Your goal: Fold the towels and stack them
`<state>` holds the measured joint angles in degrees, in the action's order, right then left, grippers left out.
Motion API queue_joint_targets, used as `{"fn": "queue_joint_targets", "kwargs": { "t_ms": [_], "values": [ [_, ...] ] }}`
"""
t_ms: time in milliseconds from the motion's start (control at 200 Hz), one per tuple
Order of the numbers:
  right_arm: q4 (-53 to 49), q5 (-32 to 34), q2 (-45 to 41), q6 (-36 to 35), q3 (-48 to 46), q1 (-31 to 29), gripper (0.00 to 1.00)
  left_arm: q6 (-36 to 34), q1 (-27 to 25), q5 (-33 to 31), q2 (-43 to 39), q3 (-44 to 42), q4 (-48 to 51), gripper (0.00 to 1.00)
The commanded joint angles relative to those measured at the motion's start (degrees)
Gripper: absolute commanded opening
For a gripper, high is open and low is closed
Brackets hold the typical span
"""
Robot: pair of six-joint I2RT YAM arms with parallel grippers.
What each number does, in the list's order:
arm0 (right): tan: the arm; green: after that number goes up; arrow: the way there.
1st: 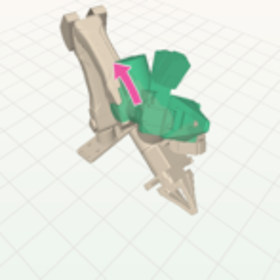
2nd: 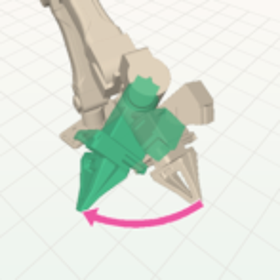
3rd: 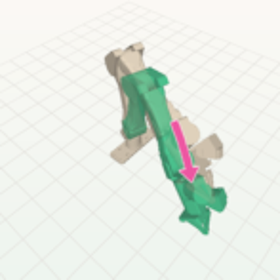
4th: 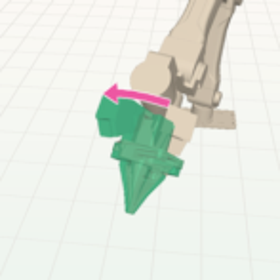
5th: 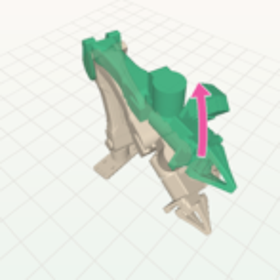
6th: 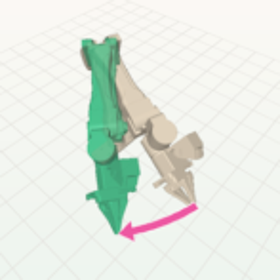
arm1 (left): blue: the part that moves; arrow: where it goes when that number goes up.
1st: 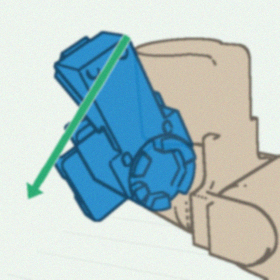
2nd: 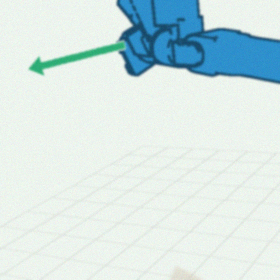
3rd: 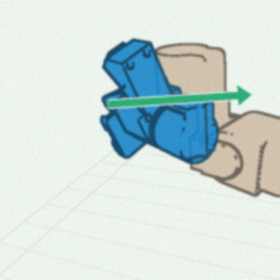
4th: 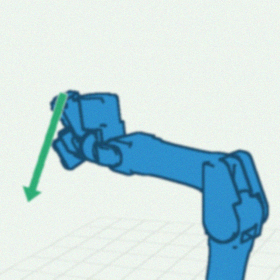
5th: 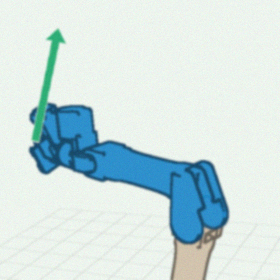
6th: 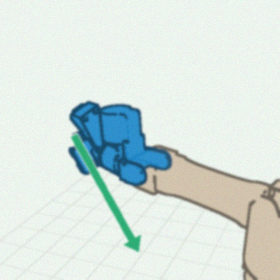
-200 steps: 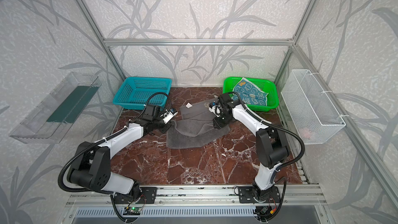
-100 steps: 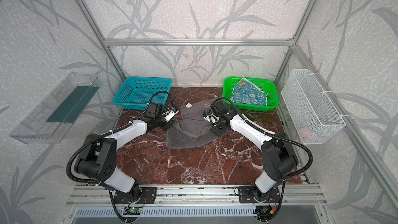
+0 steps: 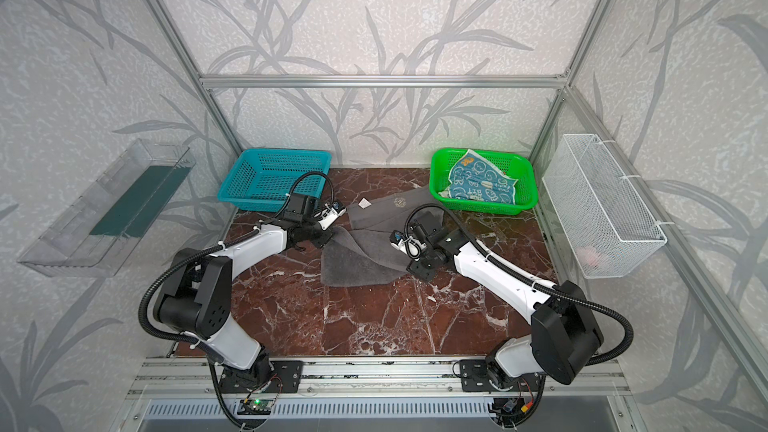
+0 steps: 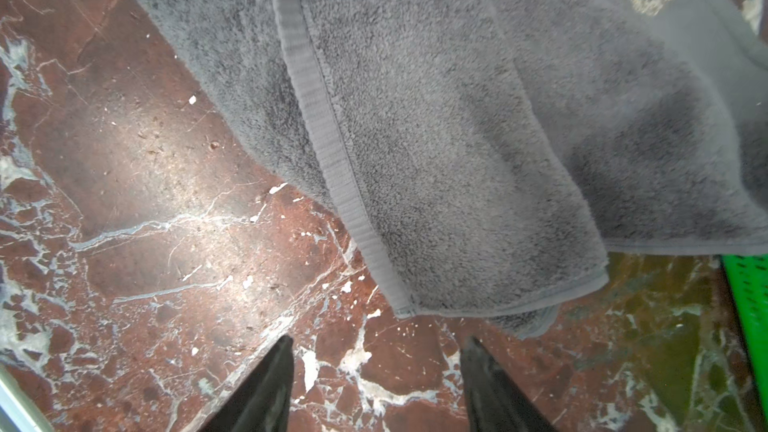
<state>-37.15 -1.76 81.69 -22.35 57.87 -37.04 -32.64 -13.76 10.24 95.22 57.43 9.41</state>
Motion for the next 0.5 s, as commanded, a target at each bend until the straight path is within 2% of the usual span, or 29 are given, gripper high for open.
{"fn": "queue_joint_targets", "kwargs": {
  "t_ms": [0, 205, 495],
  "values": [
    [-1.4, 2.5, 0.5, -1.0, -2.0, -0.3, 0.59, -1.2, 0.4, -0.8, 1.1, 1.9, 1.1, 0.0],
    [7.7, 7.4, 2.3, -11.8, -5.9, -0.2, 0.58, -1.5, 0.5, -0.7, 2.1, 2.7, 1.4, 0.0],
    [8.4, 4.4, 9.2, -16.3, -4.6, 1.1, 0.49, -1.6, 0.5, -1.1, 2.6, 2.9, 1.3, 0.0]
  ]
}}
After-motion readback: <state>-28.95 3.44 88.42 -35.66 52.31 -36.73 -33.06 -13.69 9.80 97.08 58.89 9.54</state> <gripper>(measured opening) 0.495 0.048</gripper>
